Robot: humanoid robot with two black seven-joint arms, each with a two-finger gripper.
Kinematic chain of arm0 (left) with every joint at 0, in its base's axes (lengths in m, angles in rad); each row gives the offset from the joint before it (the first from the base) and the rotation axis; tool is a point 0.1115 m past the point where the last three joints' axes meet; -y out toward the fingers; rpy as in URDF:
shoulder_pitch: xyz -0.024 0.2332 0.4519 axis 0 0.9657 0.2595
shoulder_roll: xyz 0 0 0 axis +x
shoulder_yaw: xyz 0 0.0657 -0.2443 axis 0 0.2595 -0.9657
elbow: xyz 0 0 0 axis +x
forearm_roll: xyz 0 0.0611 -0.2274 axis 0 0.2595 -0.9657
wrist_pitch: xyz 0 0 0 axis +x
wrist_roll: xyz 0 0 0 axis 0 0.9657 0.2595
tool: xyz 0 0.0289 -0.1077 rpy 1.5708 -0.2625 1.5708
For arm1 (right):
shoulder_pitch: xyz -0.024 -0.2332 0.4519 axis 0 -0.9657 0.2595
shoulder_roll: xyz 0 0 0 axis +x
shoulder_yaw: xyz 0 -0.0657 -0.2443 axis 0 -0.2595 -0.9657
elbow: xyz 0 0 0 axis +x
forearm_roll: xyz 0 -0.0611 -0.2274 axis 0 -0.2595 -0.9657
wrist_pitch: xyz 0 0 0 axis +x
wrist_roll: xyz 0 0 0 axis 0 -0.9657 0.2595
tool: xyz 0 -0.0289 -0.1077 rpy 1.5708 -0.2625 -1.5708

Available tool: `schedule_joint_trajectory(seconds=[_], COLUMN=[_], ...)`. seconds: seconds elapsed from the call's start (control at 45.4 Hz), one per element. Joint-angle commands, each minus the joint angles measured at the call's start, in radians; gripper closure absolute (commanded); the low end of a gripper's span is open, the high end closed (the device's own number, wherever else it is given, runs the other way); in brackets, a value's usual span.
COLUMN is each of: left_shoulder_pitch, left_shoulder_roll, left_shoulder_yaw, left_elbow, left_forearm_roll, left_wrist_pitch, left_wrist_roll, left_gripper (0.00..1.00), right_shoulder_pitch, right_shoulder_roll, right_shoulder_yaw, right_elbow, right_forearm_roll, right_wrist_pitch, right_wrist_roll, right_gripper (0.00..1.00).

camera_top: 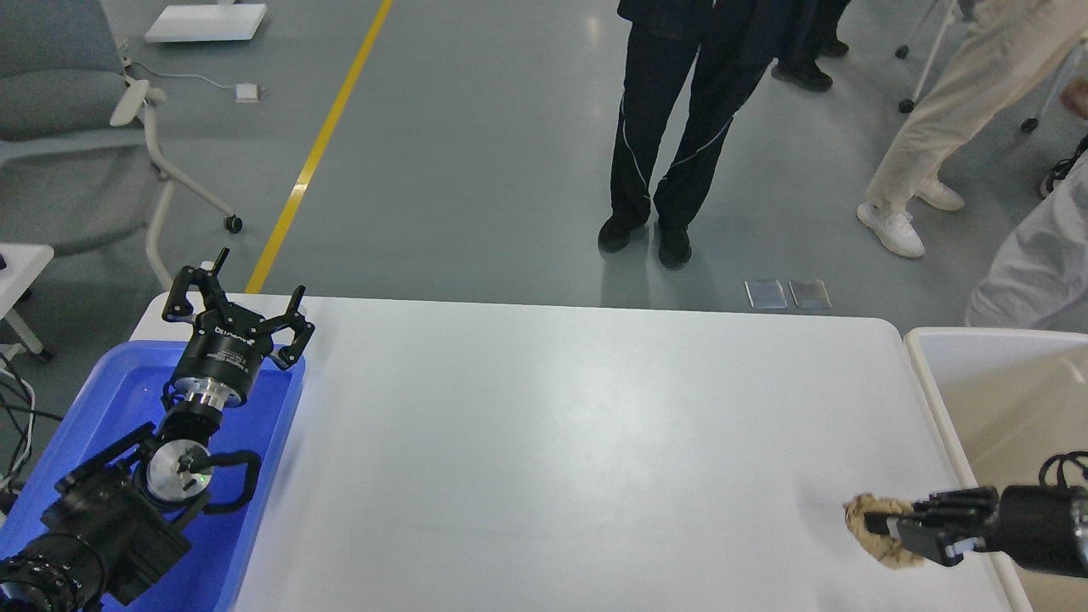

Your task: Tidy desktop

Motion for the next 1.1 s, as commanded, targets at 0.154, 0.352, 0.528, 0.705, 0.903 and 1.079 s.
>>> schedule_joint_trajectory(seconds=[0.154, 0.352, 0.528, 0.705, 0.903, 1.079], left_shoulder_pitch=[-0.001, -0.001, -0.001, -0.001, 0.001, -0.001], left_shoulder_roll=[0.000, 0.000, 0.000, 0.000, 0.000, 0.000], left_shoulder_yaw=[0.000, 0.000, 0.000, 0.000, 0.000, 0.000], left_elbow=[0.000, 0.000, 0.000, 0.000, 0.000, 0.000], left_forearm_roll=[0.000, 0.000, 0.000, 0.000, 0.000, 0.000], left_wrist_pitch=[0.000, 0.000, 0.000, 0.000, 0.000, 0.000], left_wrist_roll=[0.000, 0.000, 0.000, 0.000, 0.000, 0.000], left_gripper=[0.00, 0.00, 0.00, 0.00, 0.00, 0.00], right_shoulder_pitch=[0.247, 0.326, 0.329, 0.323, 0.284, 0.224], right_shoulder_roll=[-0.132, -0.154, -0.157, -0.146, -0.085, 0.027], right_shoulder_yaw=[0.019, 0.105, 0.166, 0.168, 0.143, 0.145], right_elbow=[0.104, 0.089, 0.066, -0.028, -0.270, -0.572], right_forearm_roll=[0.319, 0.572, 0.692, 0.781, 0.989, 1.095], right_wrist_pitch=[0.090, 0.225, 0.262, 0.260, 0.254, 0.256], right_wrist_roll=[0.140, 0.141, 0.140, 0.137, 0.121, 0.065], right_gripper=[1.00, 1.00, 1.00, 1.00, 1.00, 1.00])
